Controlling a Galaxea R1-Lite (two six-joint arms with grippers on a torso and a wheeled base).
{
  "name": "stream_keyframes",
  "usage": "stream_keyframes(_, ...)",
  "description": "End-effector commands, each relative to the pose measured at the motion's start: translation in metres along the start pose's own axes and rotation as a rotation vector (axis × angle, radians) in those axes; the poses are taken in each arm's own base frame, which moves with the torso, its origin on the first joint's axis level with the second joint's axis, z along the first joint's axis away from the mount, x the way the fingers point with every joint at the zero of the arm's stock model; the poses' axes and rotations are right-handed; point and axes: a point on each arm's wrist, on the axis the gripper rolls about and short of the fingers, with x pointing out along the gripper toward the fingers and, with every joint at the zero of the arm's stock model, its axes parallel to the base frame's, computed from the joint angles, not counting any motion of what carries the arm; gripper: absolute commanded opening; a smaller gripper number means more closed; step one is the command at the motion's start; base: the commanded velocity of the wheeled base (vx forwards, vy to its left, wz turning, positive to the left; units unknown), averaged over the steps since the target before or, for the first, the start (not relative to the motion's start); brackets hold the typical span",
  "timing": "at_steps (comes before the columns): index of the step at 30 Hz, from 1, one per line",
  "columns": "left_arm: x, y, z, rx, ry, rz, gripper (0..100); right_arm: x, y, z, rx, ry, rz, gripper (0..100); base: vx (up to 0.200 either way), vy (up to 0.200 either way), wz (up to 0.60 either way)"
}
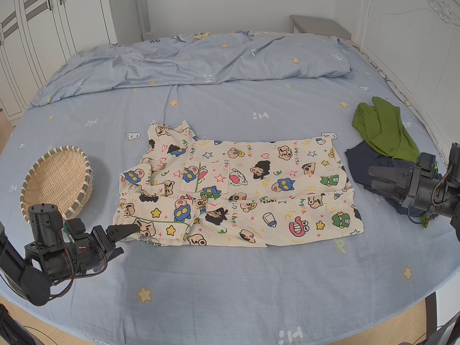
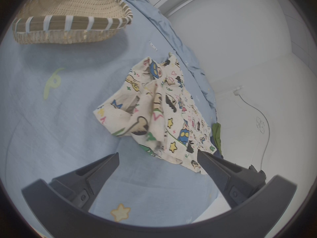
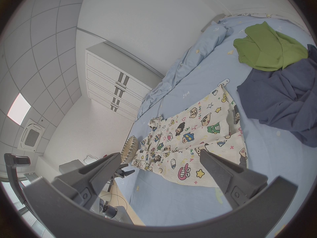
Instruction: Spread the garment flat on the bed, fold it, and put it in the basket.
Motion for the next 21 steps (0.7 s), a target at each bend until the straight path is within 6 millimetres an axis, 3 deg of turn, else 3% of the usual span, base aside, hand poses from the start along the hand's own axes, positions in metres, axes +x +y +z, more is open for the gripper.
stream_keyframes(1,0.013,0.015,0.001,-0.033,0.007,0.064,100,0.000,0.001,0.000,-0.002,-0.001,0.001,100,0.000,0.000,0.00)
stream_keyframes(11,0.045,0.039,0.003,-0.107,-0.088,0.002,100,-0.002,-0.001,0.001,-0.002,-0.007,-0.004,100,0.000,0.000,0.00)
stream_keyframes(21,0.043,0.046,-0.005,-0.104,-0.092,0.003,100,-0.002,-0.001,0.001,-0.001,-0.006,-0.004,100,0.000,0.000,0.00)
